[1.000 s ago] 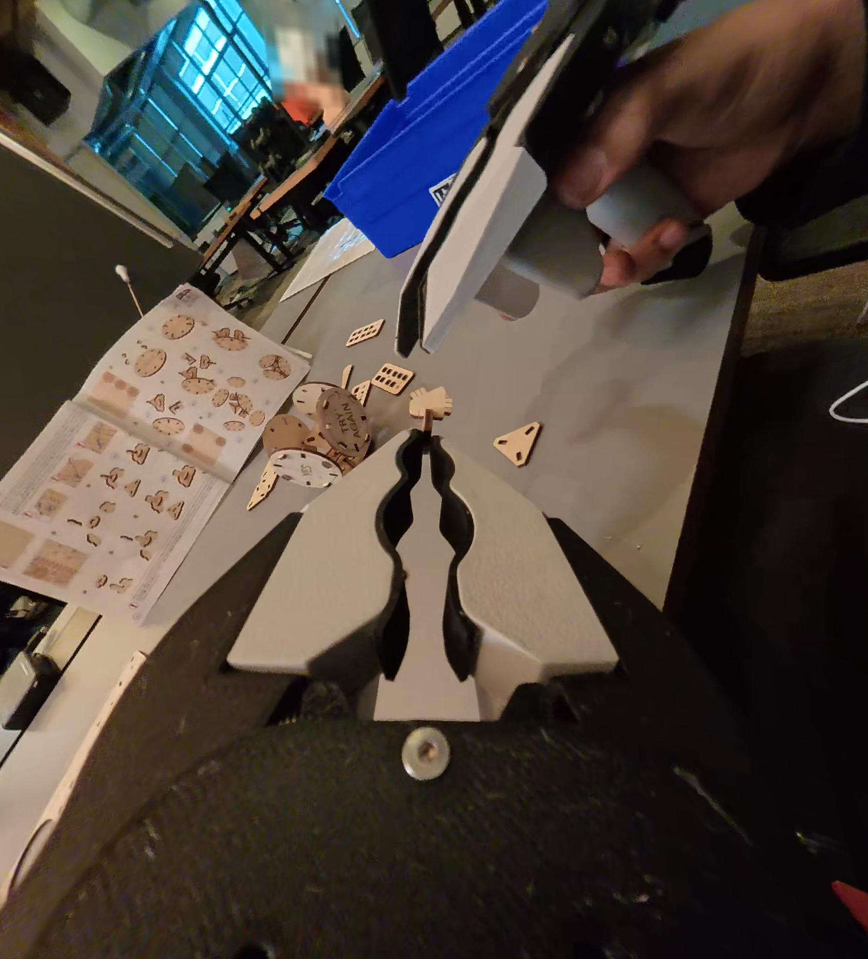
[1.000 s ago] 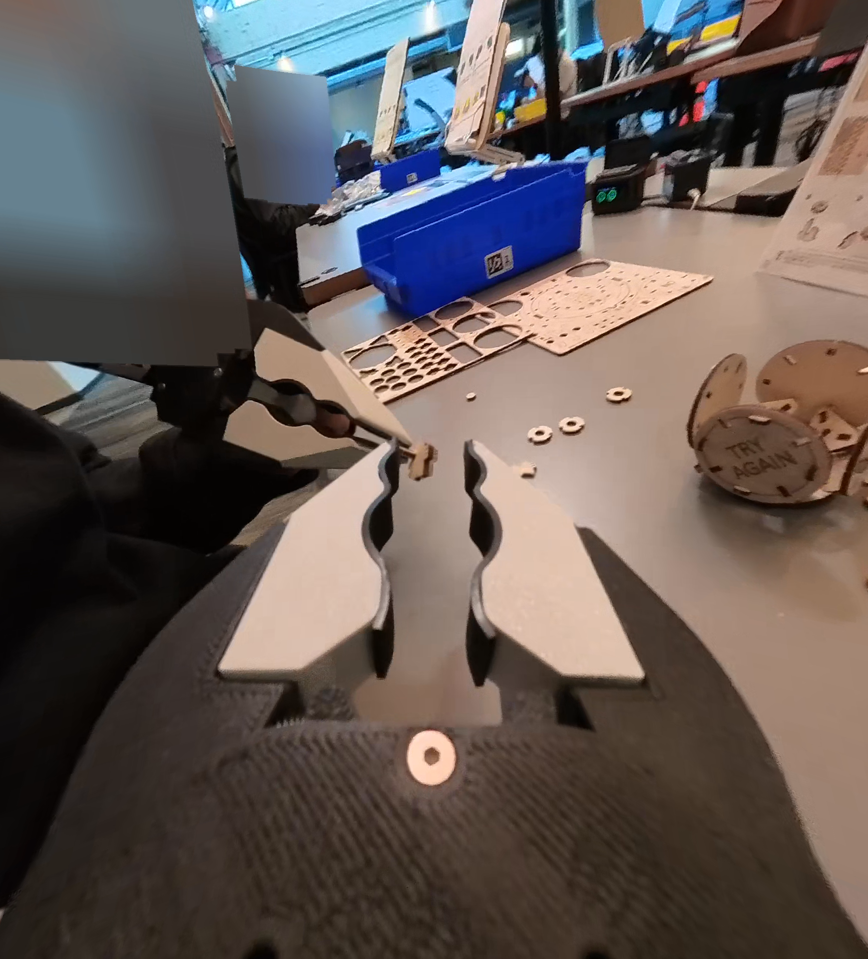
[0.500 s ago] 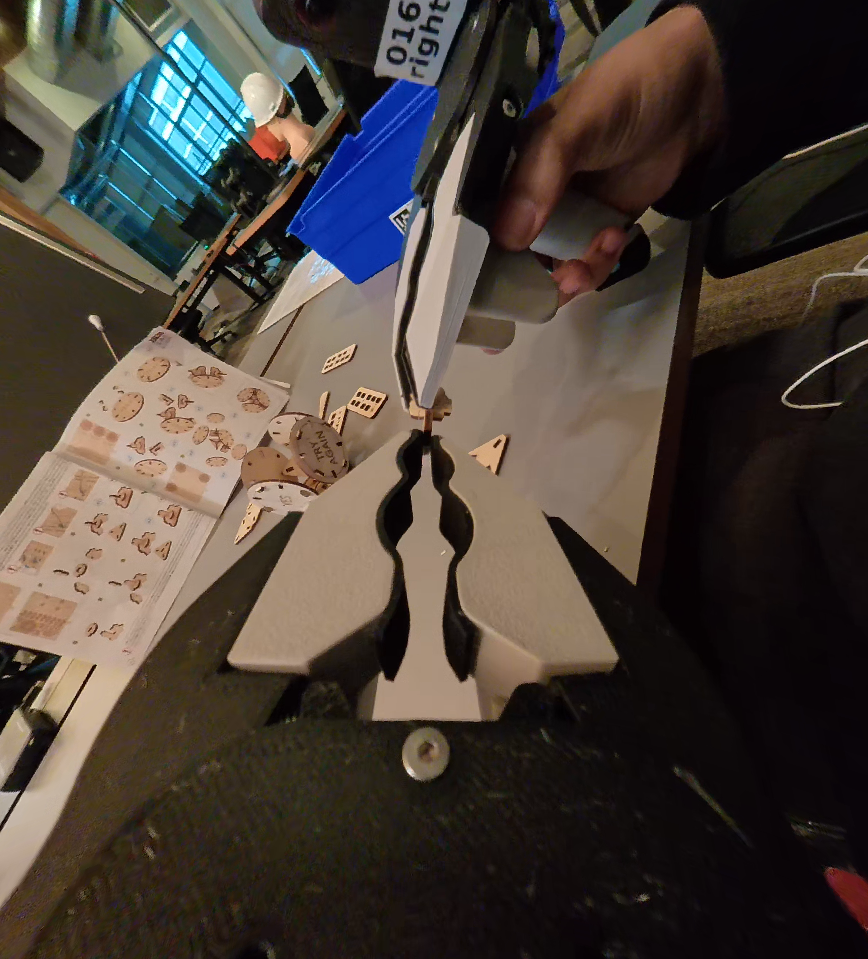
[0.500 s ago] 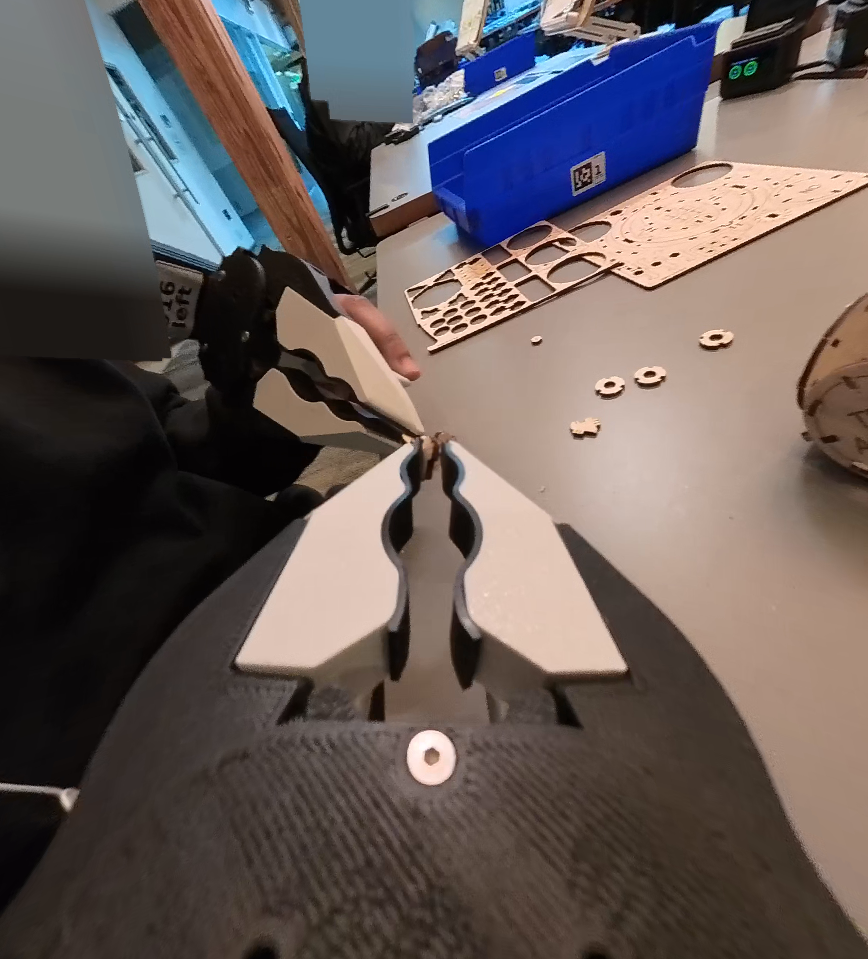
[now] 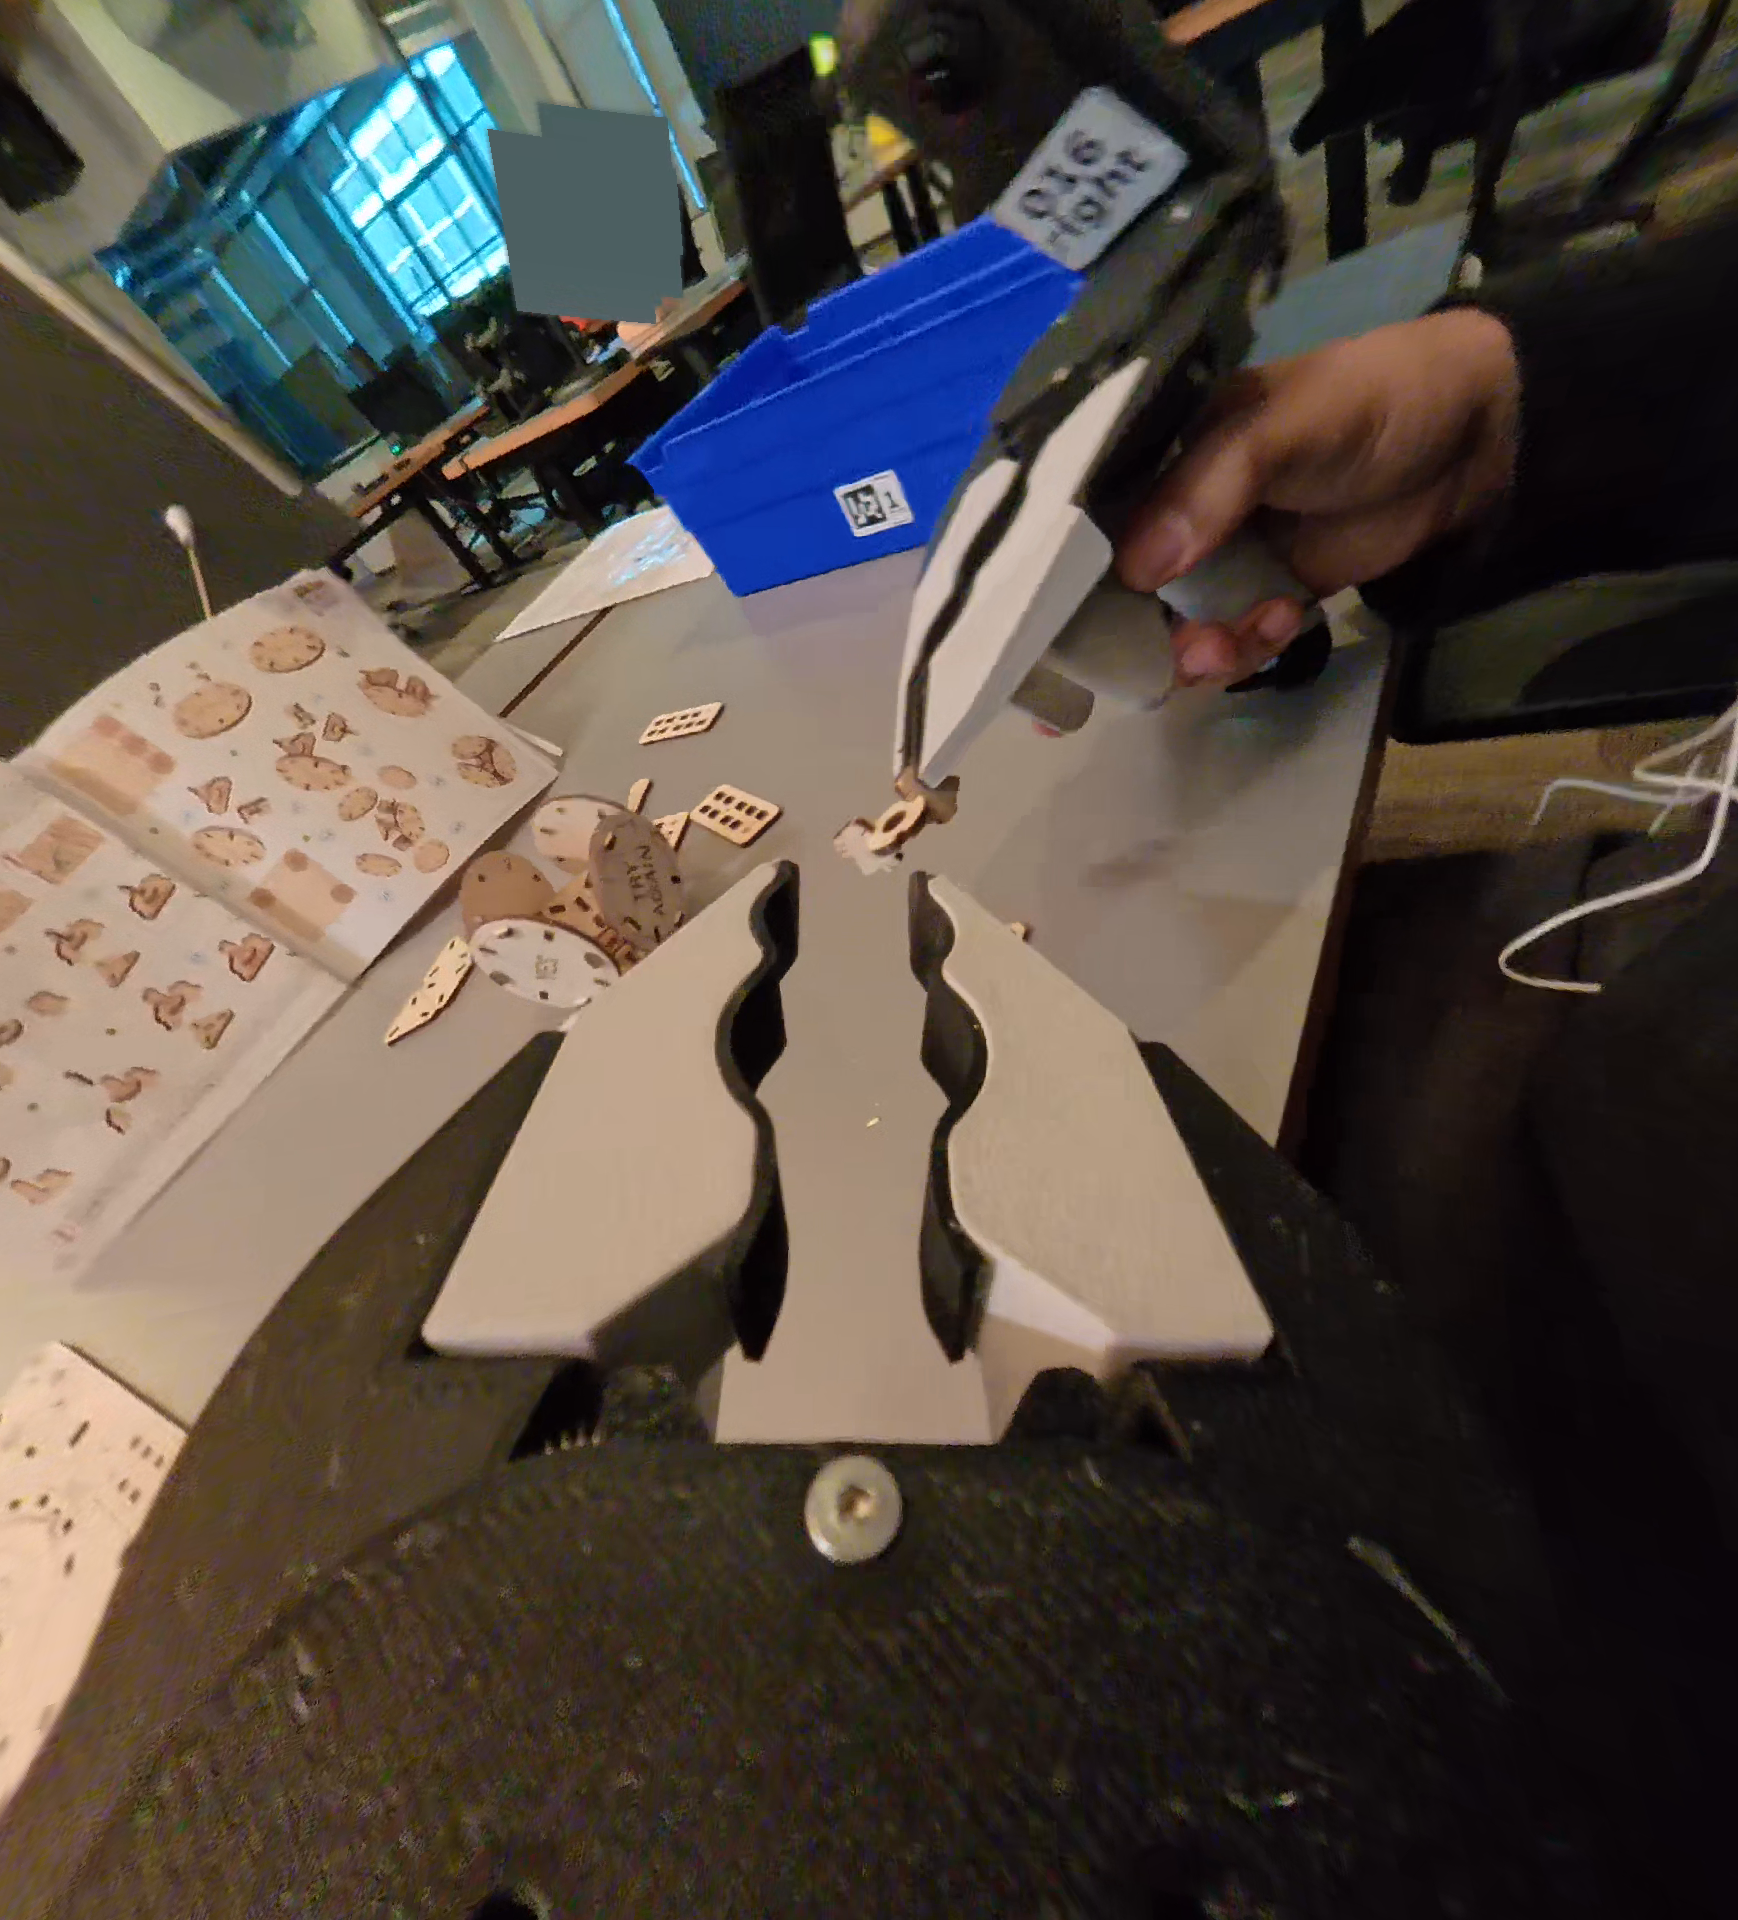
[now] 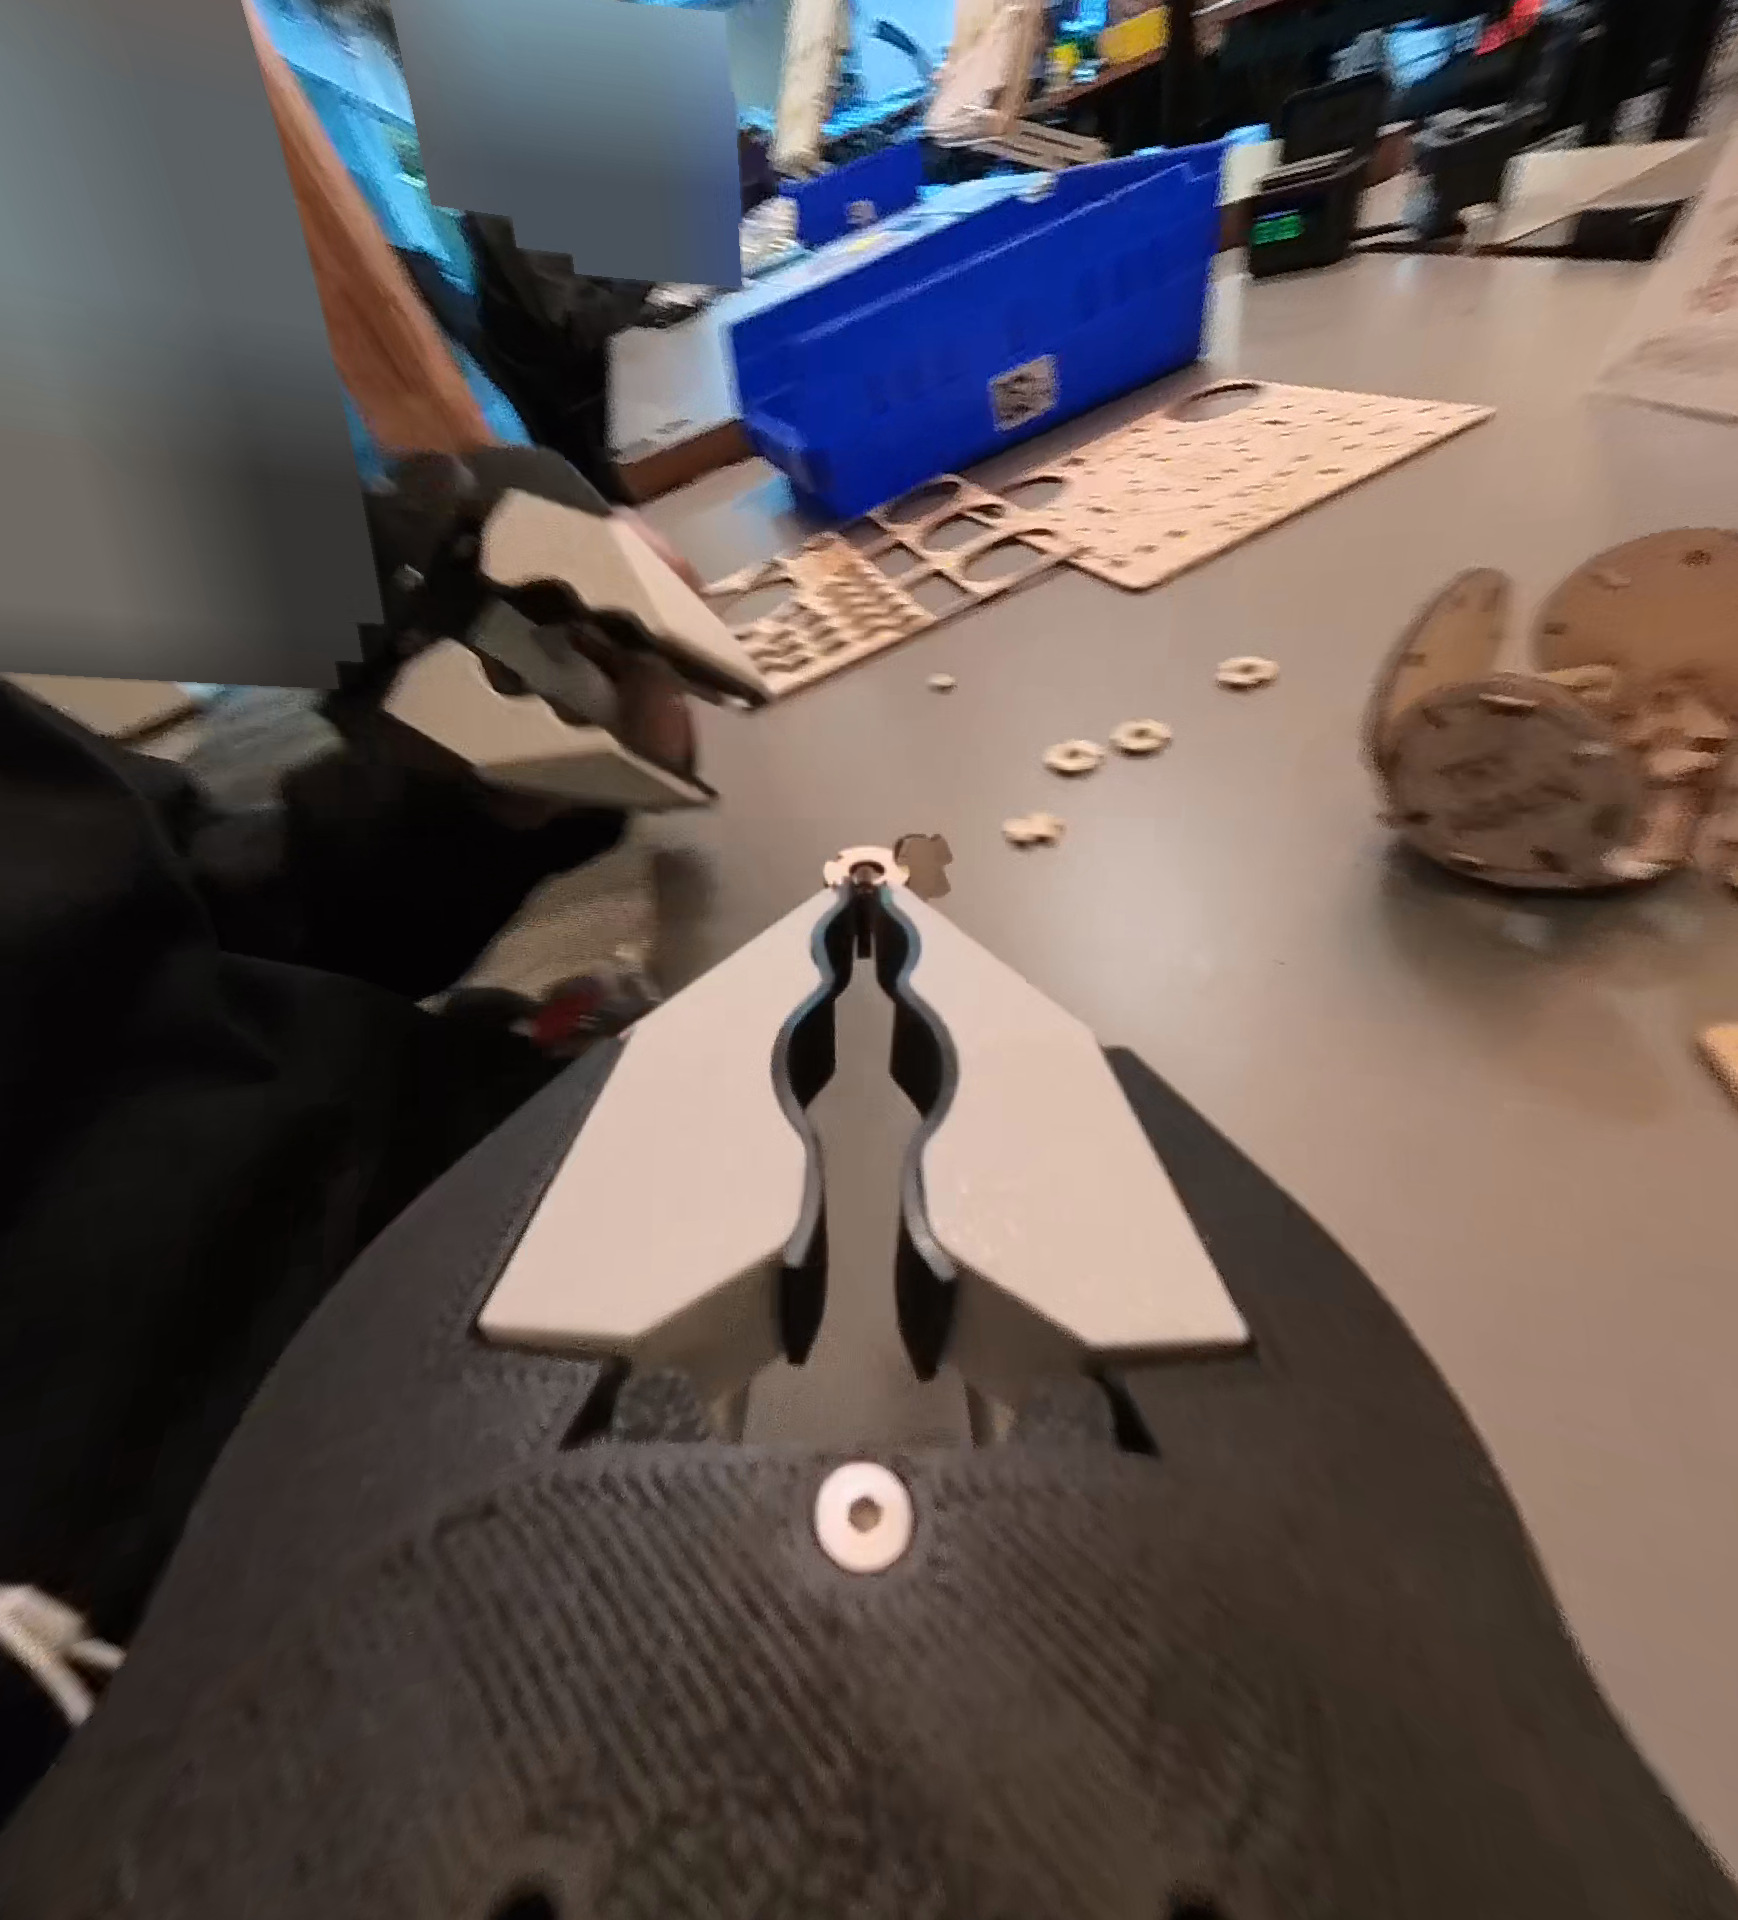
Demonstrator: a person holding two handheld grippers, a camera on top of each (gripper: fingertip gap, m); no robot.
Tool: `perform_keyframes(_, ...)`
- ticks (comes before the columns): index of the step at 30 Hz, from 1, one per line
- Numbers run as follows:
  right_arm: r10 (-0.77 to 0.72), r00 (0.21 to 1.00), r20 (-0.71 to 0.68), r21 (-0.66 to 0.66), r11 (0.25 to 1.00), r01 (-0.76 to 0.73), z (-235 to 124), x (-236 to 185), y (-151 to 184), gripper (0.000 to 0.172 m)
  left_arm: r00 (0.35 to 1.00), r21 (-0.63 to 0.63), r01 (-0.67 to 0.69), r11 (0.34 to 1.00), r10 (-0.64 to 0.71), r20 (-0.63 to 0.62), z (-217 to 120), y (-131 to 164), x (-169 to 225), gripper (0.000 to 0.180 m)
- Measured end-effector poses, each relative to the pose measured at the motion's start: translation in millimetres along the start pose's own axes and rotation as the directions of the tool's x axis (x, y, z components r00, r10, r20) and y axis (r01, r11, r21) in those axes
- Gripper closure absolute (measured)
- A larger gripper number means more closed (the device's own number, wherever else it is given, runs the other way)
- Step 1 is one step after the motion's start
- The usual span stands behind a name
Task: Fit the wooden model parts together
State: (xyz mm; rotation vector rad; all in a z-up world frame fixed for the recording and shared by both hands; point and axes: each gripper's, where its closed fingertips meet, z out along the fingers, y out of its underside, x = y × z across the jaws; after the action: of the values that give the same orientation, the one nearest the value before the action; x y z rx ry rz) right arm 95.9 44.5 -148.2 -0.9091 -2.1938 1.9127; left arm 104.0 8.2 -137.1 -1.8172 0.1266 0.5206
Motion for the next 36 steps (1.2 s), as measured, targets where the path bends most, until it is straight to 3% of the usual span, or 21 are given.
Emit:
perform_keyframes(5, -0.153, 0.957, -0.245, -0.088, 0.987, 0.135, -22, 32, 14, 0.171, 0.962, -0.117, 0.263, 0.958, -0.252, 0.104, 6, 32, -32, 0.161)
perform_keyframes(10, -0.194, 0.939, -0.284, -0.107, 0.980, 0.170, -25, 35, 16, 0.171, 0.805, -0.277, 0.592, 0.757, -0.574, 0.150, 10, 80, -43, 0.157)
perform_keyframes(13, -0.186, 0.942, -0.280, -0.106, 0.981, 0.162, -24, 35, 16, 0.171, 0.722, -0.291, 0.685, 0.668, -0.676, 0.148, 9, 89, -46, 0.157)
perform_keyframes(15, -0.180, 0.944, -0.277, -0.089, 0.983, 0.161, -24, 35, 13, 0.171, 0.708, -0.328, 0.696, 0.638, -0.684, 0.173, 10, 98, -47, 0.157)
perform_keyframes(24, -0.178, 0.948, -0.262, -0.081, 0.983, 0.162, -24, 33, 12, 0.171, 0.807, -0.482, 0.587, 0.651, -0.520, 0.281, 21, 121, -47, 0.149)
perform_keyframes(26, -0.182, 0.949, -0.258, -0.098, 0.982, 0.162, -22, 33, 15, 0.171, 0.818, -0.490, 0.571, 0.659, -0.508, 0.271, 22, 121, -46, 0.152)
perform_keyframes(28, -0.174, 0.949, -0.264, -0.122, 0.982, 0.147, -20, 36, 18, 0.171, 0.822, -0.492, 0.561, 0.666, -0.516, 0.240, 23, 118, -42, 0.167)
perform_keyframes(36, -0.080, 0.949, -0.305, -0.247, 0.969, 0.003, -12, 55, 38, 0.170, 0.856, -0.436, 0.507, 0.743, -0.493, 0.155, 24, 99, -34, 0.168)
